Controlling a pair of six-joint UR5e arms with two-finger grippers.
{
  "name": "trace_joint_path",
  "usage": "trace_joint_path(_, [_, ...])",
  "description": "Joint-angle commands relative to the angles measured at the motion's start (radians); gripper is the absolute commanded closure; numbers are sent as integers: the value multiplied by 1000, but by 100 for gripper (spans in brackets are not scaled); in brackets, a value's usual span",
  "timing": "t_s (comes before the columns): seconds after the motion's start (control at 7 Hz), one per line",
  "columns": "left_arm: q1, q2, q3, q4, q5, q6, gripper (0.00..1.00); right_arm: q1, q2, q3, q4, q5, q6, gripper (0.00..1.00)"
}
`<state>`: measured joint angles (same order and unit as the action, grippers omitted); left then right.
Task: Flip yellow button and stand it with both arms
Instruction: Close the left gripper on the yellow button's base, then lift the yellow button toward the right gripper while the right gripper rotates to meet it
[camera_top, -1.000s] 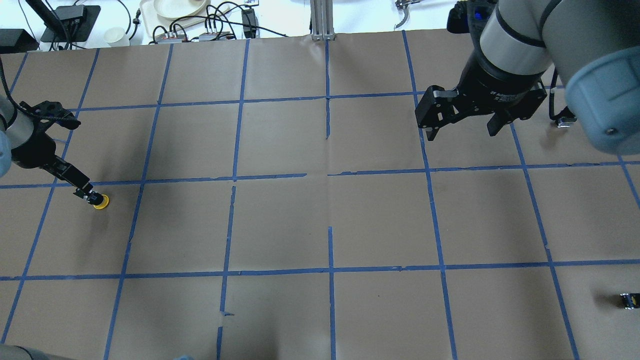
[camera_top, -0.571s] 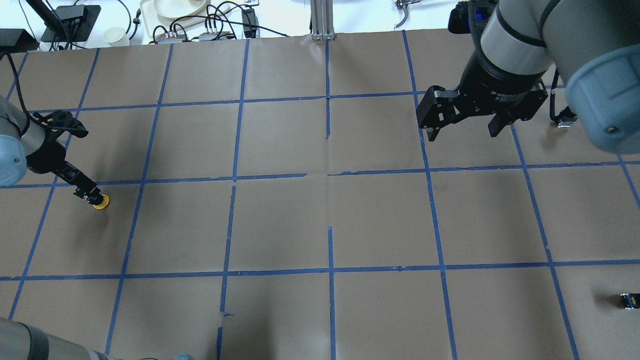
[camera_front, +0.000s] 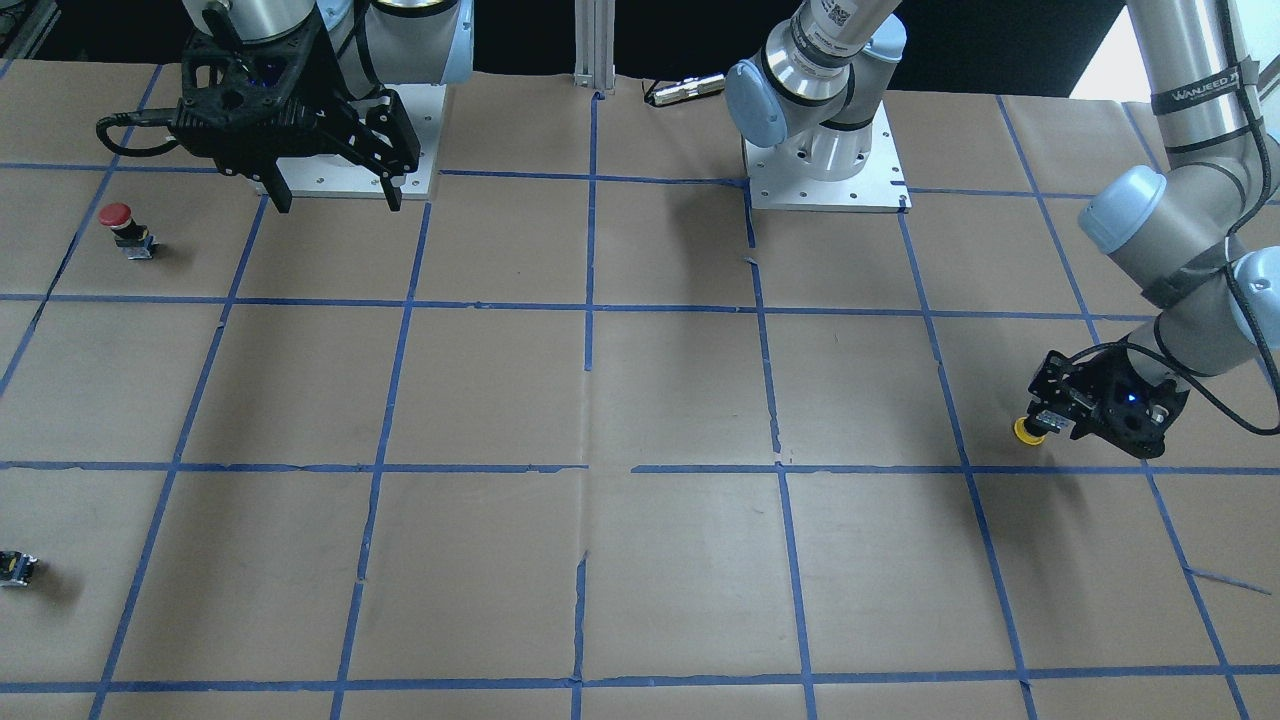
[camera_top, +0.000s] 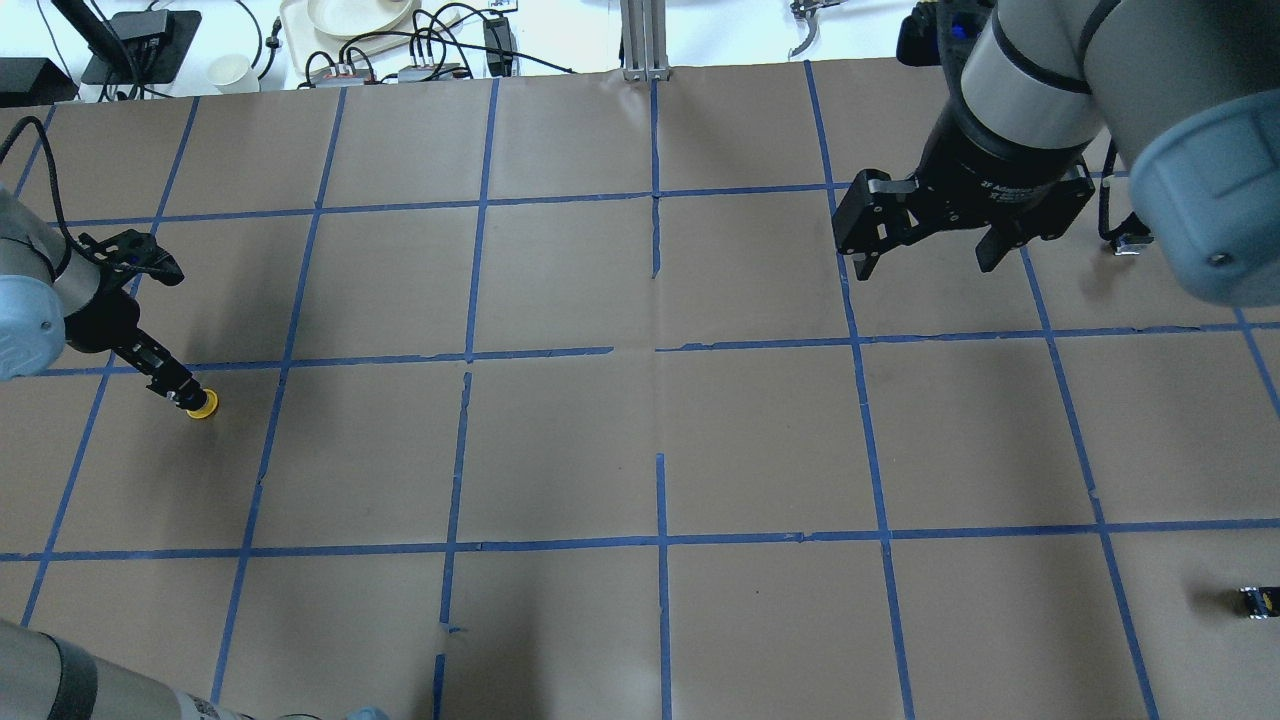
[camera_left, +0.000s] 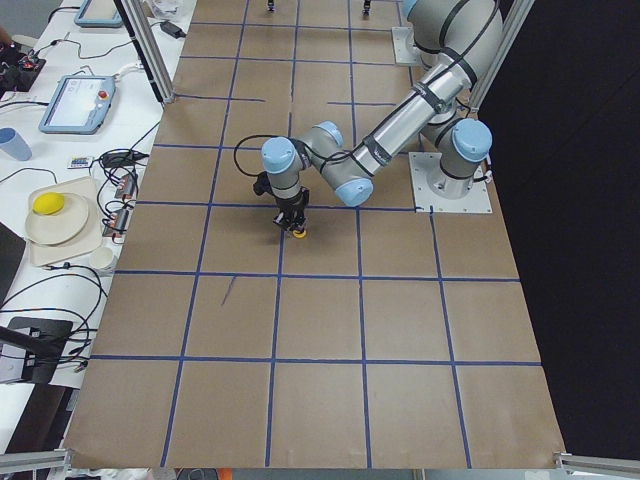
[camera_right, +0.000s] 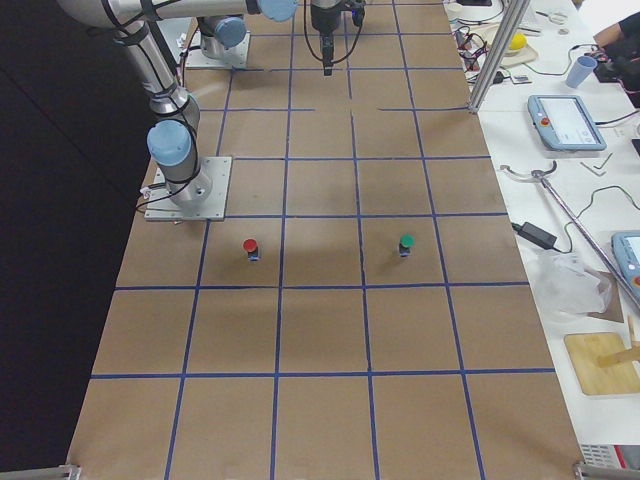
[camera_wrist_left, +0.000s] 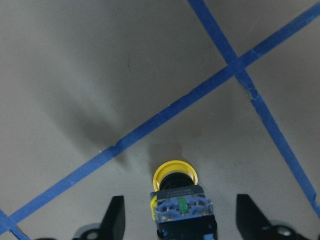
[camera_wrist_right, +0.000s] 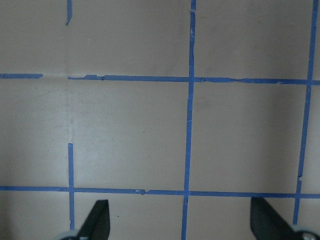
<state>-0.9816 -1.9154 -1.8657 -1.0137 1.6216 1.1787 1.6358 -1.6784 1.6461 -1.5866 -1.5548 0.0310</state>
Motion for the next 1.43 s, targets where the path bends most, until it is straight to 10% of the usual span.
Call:
trace_joint_path(0.0, [1,4,11,-25,-5,-7,69,-1,-1,0,5,-1,1,0])
trace_joint_path(0.43, [-18,128,74,-350,-218,-66,71,-2,-3,-5,2,-8,0,0])
trace_joint_path(1.29, [-245,237,65,-972,-1133,-280,71,-218,-3,-40,11,84,-11,0])
